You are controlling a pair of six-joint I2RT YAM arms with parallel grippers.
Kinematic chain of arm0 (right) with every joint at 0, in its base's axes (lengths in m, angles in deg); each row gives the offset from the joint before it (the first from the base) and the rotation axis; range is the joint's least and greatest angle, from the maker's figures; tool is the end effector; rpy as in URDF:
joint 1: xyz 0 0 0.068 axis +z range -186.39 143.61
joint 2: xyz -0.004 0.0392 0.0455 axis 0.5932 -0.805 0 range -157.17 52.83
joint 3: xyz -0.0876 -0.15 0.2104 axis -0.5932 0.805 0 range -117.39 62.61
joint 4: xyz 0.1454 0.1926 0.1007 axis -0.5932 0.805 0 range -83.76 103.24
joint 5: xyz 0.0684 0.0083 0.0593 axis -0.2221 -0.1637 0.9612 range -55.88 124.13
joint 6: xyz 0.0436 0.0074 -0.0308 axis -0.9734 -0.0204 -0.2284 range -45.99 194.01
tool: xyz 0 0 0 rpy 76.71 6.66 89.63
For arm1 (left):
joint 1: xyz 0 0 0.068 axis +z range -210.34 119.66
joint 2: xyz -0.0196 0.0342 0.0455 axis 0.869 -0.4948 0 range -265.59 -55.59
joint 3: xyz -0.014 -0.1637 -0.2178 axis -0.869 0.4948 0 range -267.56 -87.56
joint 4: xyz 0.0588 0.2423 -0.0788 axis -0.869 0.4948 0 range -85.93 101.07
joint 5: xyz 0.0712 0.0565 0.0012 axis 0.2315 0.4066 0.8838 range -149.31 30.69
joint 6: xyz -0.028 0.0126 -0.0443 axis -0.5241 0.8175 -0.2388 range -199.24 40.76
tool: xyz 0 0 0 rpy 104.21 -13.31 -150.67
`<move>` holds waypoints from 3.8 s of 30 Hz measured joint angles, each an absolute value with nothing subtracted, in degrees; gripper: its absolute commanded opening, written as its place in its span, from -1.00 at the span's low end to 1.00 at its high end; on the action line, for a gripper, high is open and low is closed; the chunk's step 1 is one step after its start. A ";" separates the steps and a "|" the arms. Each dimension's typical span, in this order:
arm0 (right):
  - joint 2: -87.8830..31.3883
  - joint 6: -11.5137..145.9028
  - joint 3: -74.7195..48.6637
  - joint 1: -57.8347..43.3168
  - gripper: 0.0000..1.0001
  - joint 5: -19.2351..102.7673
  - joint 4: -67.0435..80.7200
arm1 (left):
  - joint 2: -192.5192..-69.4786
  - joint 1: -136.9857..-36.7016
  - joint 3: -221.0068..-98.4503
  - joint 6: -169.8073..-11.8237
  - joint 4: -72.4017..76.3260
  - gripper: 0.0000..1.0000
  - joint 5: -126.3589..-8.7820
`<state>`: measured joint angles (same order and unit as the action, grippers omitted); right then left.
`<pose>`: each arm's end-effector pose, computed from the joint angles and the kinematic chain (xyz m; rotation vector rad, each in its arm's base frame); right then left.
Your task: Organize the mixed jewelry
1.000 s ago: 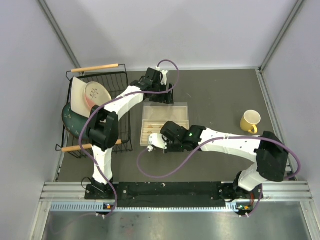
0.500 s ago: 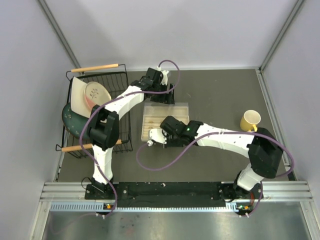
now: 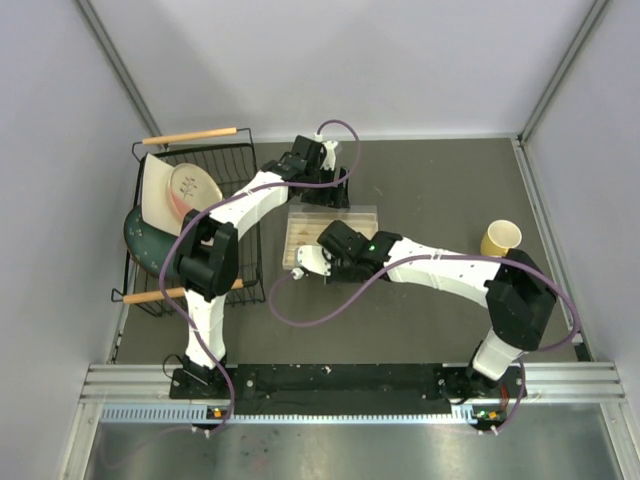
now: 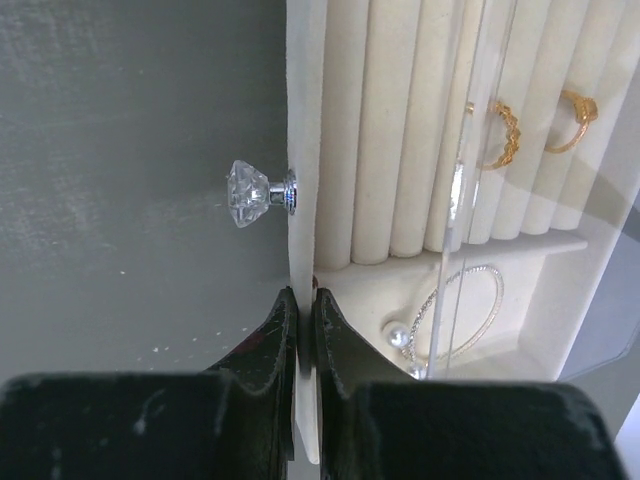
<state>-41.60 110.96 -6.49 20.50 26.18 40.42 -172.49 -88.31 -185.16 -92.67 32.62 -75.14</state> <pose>0.1914 0.2846 0.2319 -1.8610 1.8076 -0.0551 0.4045 -0.2258 0.2444 0.4434 2.4318 -0.6574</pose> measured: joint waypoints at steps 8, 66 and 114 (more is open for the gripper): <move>-43.37 111.55 -8.33 19.27 -0.50 22.92 39.48 | -172.49 -88.31 -185.16 -92.60 32.62 0.58 -75.14; -43.37 104.64 -4.75 16.52 -0.38 23.89 34.89 | -173.63 -88.55 -186.78 -91.44 33.56 0.57 -76.43; -14.30 85.41 1.09 -28.03 0.97 45.35 36.44 | -146.00 -88.51 -174.23 -79.33 26.94 0.98 -63.67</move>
<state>-14.30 85.41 1.09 -28.03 45.35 36.44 -146.00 -88.51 -174.23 -79.33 26.94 -63.67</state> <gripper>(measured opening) 0.982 0.987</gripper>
